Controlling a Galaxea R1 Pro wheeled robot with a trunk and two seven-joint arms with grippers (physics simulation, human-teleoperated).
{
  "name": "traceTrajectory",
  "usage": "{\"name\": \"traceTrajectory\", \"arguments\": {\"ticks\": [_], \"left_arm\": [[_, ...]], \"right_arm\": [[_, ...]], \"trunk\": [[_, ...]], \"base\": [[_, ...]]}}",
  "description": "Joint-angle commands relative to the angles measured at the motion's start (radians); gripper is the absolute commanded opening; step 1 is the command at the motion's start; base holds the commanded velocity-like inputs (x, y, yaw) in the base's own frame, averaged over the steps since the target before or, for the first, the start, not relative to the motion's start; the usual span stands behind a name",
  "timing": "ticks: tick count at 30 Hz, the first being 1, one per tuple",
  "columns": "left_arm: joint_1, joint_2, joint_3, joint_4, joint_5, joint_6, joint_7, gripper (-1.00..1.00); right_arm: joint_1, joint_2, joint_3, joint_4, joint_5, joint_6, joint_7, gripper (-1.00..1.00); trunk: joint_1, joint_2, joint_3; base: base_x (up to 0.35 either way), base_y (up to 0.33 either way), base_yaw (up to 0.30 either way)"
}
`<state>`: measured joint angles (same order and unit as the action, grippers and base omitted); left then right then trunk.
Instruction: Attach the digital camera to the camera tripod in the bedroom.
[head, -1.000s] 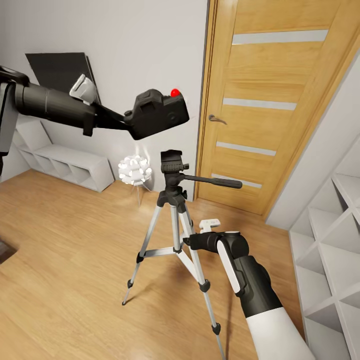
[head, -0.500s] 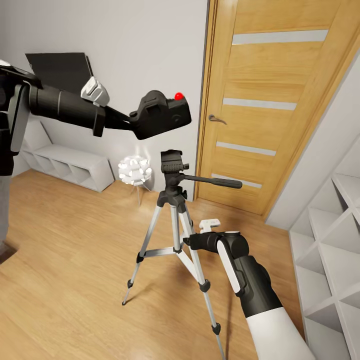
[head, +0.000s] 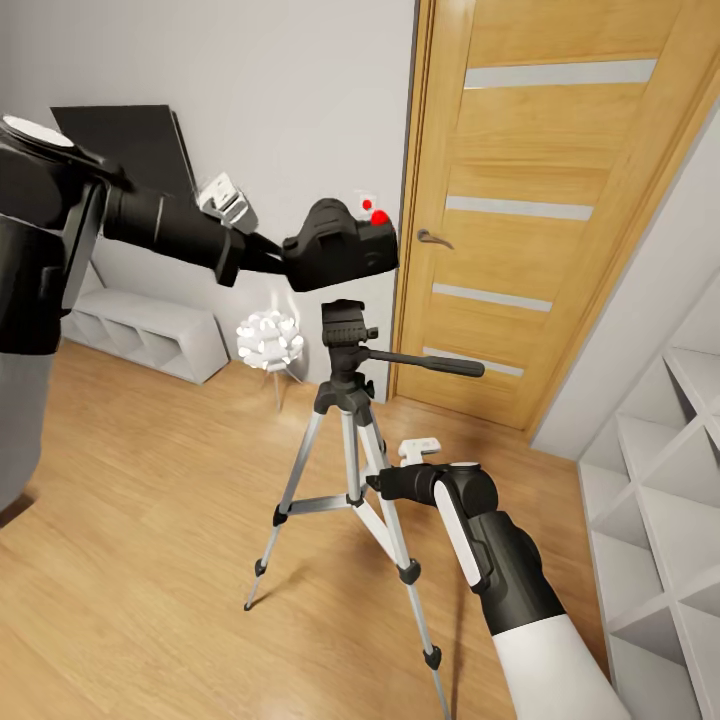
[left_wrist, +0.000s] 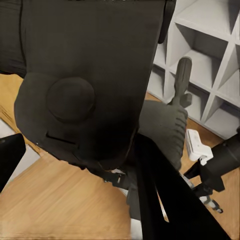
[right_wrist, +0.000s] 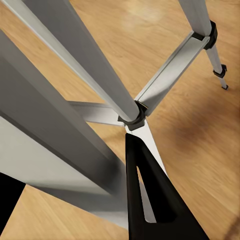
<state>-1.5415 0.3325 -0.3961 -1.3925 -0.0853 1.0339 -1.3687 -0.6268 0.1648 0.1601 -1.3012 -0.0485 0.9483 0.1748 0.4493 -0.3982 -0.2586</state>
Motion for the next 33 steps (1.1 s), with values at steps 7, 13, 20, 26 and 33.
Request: {"name": "traceTrajectory", "arguments": {"ticks": [7, 13, 20, 26, 33], "left_arm": [[-0.002, -0.006, -0.048, 0.005, -0.032, 0.005, 0.001, -1.0], [-0.002, -0.005, -0.055, 0.006, -0.035, 0.005, 0.006, -1.0], [-0.002, -0.003, -0.057, 0.006, -0.04, 0.005, 0.006, -1.0], [-0.002, 0.001, -0.058, 0.006, -0.062, 0.005, 0.0, -1.0], [-0.002, 0.004, -0.058, 0.008, -0.059, 0.005, -0.009, -1.0]], "right_arm": [[0.0, -0.001, -0.001, 0.0, 0.076, 0.001, -0.003, -1.0], [0.0, -0.001, -0.001, 0.0, 0.076, 0.001, -0.003, -1.0], [0.0, -0.001, -0.001, 0.0, 0.076, 0.001, -0.003, -1.0], [-0.001, -0.001, -0.001, 0.0, 0.076, 0.001, -0.003, -1.0], [-0.001, -0.001, -0.001, 0.001, 0.076, 0.001, -0.003, -1.0]], "trunk": [[0.001, -0.002, -0.002], [0.001, -0.002, -0.002], [0.001, -0.002, -0.002], [0.001, -0.002, -0.002], [0.001, -0.002, -0.002]], "base": [[0.0, 0.0, 0.0], [0.0, 0.0, 0.0], [0.0, 0.0, 0.0], [0.0, 0.0, 0.0], [0.0, 0.0, 0.0]]}}
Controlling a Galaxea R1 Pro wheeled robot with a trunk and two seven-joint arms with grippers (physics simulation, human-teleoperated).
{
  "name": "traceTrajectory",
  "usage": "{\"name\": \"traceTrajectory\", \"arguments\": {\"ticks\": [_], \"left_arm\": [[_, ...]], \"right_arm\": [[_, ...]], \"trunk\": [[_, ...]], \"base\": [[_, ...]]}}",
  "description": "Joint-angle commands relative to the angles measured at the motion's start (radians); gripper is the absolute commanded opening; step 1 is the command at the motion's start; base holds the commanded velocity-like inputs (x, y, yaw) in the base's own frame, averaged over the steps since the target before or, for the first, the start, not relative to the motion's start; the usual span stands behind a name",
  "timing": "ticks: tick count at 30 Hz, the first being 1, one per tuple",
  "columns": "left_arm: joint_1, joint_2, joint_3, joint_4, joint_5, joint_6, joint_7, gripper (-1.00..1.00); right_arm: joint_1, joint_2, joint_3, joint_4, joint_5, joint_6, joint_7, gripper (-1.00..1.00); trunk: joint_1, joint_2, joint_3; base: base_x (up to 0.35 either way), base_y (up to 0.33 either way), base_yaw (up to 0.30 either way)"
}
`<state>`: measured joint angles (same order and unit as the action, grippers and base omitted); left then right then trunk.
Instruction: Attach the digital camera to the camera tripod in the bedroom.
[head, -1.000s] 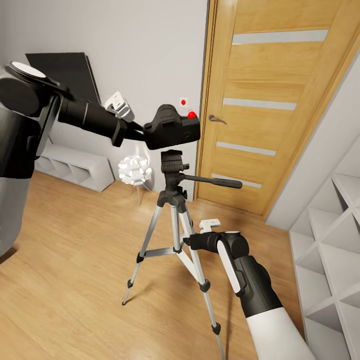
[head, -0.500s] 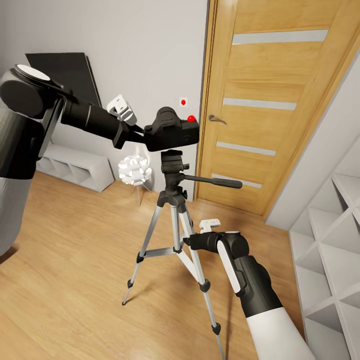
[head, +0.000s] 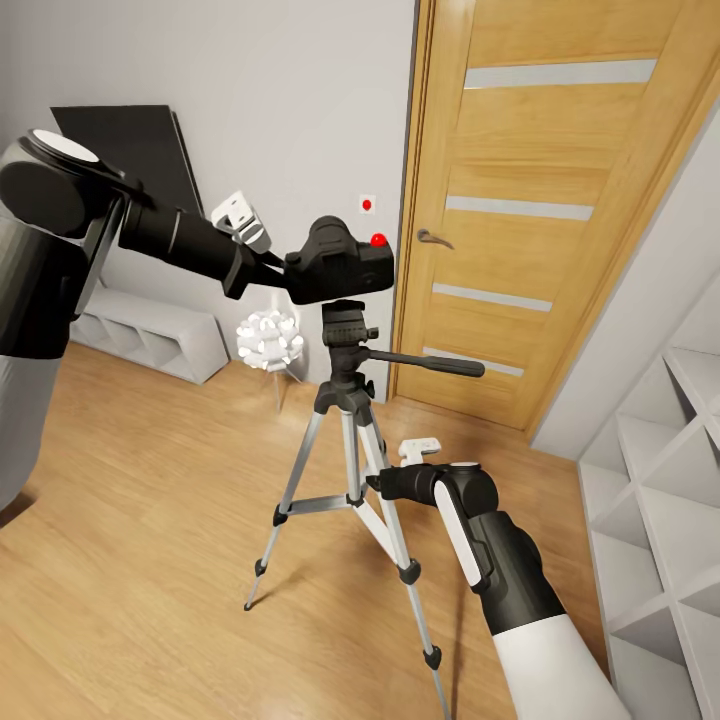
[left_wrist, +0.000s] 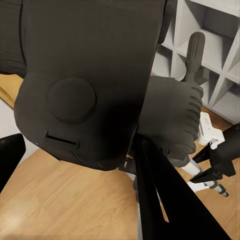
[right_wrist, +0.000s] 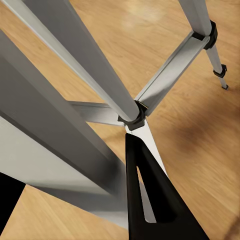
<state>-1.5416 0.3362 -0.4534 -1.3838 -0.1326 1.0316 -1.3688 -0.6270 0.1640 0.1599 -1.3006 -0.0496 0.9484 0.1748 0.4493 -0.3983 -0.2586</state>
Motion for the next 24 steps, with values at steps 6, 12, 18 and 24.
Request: {"name": "traceTrajectory", "arguments": {"ticks": [6, 12, 18, 24], "left_arm": [[0.003, -0.001, -0.001, 0.002, -0.007, 0.007, -0.009, -1.0], [0.006, -0.002, -0.001, 0.004, -0.005, 0.007, -0.009, -1.0], [0.006, -0.002, -0.001, 0.009, -0.004, 0.007, -0.009, -1.0], [0.005, -0.004, -0.001, 0.013, -0.004, 0.007, -0.009, -1.0]], "right_arm": [[0.0, 0.0, 0.0, 0.0, 0.077, 0.001, -0.003, -1.0], [0.0, 0.0, 0.0, 0.0, 0.077, 0.001, -0.003, -1.0], [0.0, 0.0, 0.0, 0.0, 0.077, 0.001, -0.003, -1.0], [0.0, 0.0, 0.0, 0.0, 0.077, 0.001, -0.003, -1.0]], "trunk": [[0.001, -0.002, -0.002], [0.001, -0.002, -0.002], [0.001, -0.002, -0.002], [0.001, -0.002, -0.002]], "base": [[0.0, 0.0, 0.0], [0.0, 0.0, 0.0], [0.0, 0.0, 0.0], [0.0, 0.0, 0.0]]}}
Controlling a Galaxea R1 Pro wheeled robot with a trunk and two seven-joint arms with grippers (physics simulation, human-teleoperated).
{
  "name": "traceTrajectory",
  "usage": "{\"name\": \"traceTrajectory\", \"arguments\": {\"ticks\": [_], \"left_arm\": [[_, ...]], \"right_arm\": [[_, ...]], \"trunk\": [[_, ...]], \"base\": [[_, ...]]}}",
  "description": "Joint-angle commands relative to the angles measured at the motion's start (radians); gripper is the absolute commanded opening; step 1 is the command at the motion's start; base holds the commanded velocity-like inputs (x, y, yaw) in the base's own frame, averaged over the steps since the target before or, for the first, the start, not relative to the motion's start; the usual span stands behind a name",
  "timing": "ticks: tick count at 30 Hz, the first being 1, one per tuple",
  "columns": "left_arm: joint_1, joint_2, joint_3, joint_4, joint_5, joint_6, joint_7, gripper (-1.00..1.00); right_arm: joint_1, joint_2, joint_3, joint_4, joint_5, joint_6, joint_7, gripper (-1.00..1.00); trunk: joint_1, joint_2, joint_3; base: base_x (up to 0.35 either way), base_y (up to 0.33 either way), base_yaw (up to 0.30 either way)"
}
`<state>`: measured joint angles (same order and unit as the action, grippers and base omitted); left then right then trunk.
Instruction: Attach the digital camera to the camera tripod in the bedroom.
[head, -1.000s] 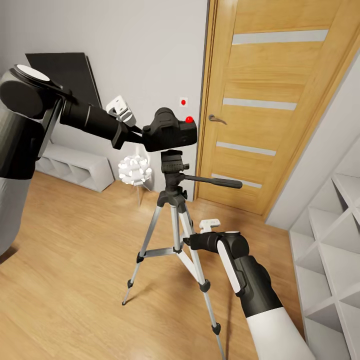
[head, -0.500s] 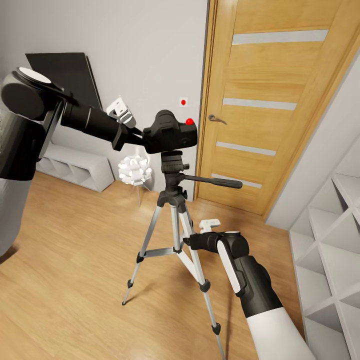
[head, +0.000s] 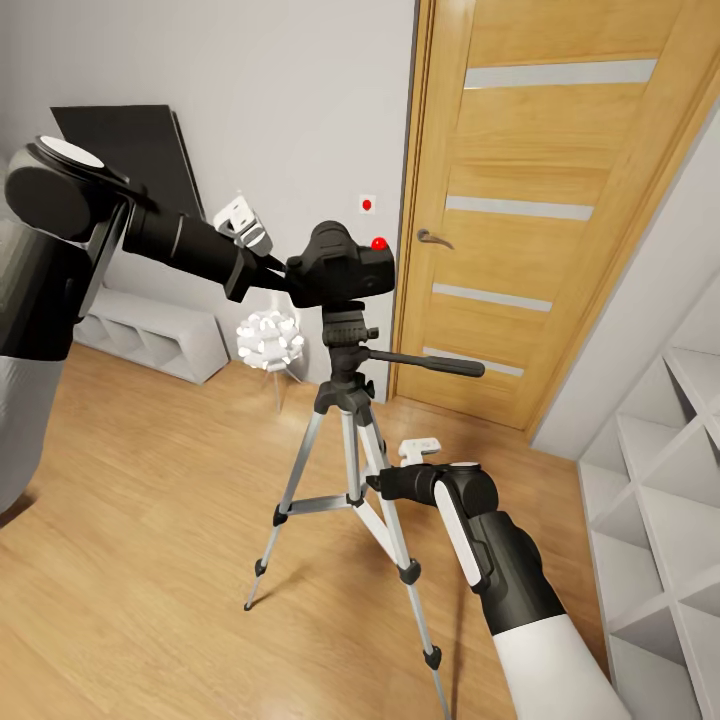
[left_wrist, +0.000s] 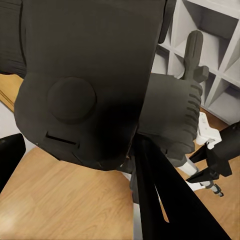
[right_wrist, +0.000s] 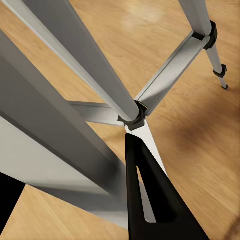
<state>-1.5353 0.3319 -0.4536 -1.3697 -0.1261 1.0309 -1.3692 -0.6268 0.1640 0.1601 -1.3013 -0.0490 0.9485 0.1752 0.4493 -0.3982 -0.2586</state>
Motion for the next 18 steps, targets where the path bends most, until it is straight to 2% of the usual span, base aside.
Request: {"name": "traceTrajectory", "arguments": {"ticks": [1, 18], "left_arm": [[-0.002, 0.001, -0.001, -0.001, -0.011, 0.008, -0.008, -1.0], [-0.002, 0.001, -0.001, -0.002, -0.016, 0.006, -0.008, -1.0]], "right_arm": [[-0.001, 0.0, -0.001, 0.0, 0.077, 0.001, -0.003, -1.0], [0.0, 0.0, -0.001, 0.003, 0.077, 0.002, -0.003, -1.0]], "trunk": [[0.001, -0.002, -0.002], [0.001, -0.002, -0.002]], "base": [[0.0, 0.0, 0.0], [0.0, 0.0, 0.0]]}}
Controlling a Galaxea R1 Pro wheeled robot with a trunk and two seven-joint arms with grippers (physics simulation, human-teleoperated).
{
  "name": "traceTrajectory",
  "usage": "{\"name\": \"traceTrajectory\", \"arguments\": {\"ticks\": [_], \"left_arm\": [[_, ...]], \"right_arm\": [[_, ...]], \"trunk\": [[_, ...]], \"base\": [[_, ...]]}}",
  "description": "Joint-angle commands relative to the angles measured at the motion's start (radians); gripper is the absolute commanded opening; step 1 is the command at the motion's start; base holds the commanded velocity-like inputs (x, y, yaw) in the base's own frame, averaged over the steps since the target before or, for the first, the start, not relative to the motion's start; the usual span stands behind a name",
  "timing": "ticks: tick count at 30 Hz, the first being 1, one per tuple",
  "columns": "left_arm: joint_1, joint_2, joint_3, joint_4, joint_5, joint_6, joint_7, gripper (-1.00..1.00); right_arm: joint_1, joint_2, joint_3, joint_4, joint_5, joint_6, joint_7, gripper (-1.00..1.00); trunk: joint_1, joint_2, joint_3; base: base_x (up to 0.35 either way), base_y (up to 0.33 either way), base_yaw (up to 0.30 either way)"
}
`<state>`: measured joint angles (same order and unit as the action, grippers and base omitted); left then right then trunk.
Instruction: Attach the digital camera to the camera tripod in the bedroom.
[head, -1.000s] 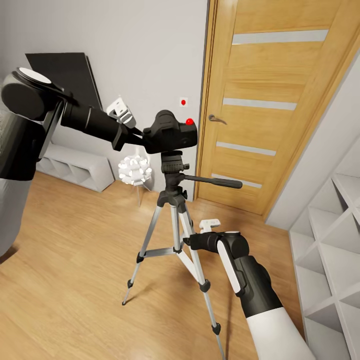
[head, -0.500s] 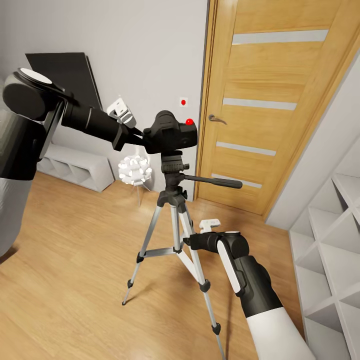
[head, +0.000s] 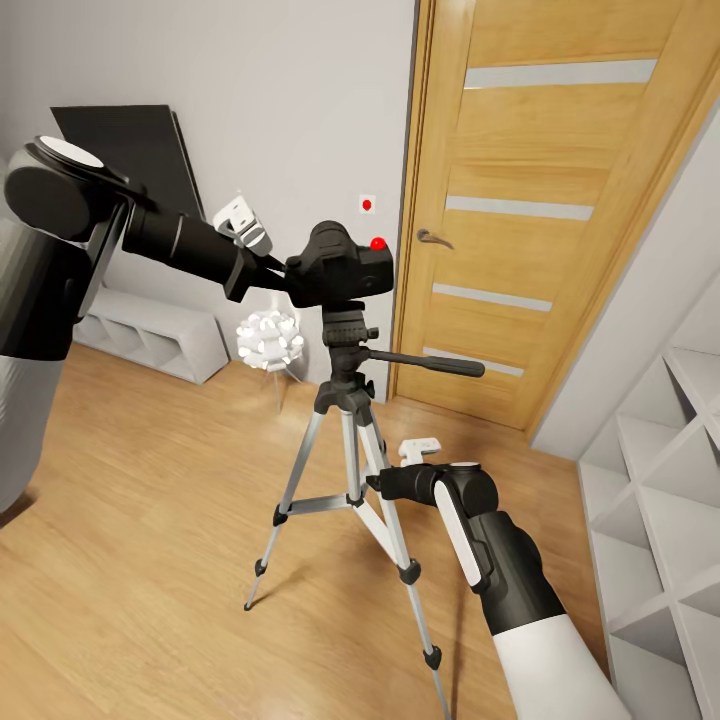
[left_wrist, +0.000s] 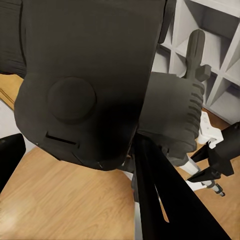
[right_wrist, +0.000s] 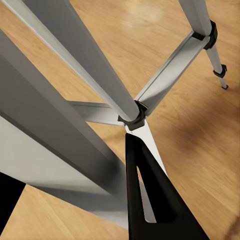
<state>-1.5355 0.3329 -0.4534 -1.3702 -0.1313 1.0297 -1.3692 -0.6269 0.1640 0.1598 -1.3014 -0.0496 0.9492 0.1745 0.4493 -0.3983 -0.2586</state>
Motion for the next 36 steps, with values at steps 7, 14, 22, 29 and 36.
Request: {"name": "traceTrajectory", "arguments": {"ticks": [7, 14, 22, 29, 36], "left_arm": [[-0.002, 0.0, -0.001, -0.001, -0.01, 0.008, -0.008, 1.0], [-0.002, 0.0, -0.001, -0.001, -0.01, 0.008, -0.008, 1.0], [-0.002, 0.0, -0.001, -0.001, -0.011, 0.007, -0.008, 1.0], [-0.002, 0.0, -0.001, -0.001, -0.01, 0.007, -0.008, 1.0], [-0.002, 0.0, 0.009, -0.003, -0.002, 0.007, -0.009, 1.0]], "right_arm": [[0.0, 0.0, 0.0, 0.002, 0.077, 0.001, -0.003, -1.0], [0.0, 0.0, 0.0, 0.002, 0.077, 0.0, -0.002, -1.0], [0.0, 0.0, 0.0, 0.002, 0.077, 0.001, -0.002, -1.0], [0.0, 0.0, 0.0, 0.002, 0.077, 0.001, -0.001, -1.0], [0.0, 0.0, 0.0, 0.002, 0.077, 0.002, -0.001, -1.0]], "trunk": [[0.001, -0.002, -0.002], [0.001, -0.002, -0.002], [0.001, -0.002, -0.002], [0.001, -0.002, -0.002], [0.001, -0.002, -0.002]], "base": [[0.0, 0.0, 0.0], [0.0, 0.0, 0.0], [0.0, 0.0, 0.0], [0.0, 0.0, 0.0], [0.0, 0.0, 0.0]]}}
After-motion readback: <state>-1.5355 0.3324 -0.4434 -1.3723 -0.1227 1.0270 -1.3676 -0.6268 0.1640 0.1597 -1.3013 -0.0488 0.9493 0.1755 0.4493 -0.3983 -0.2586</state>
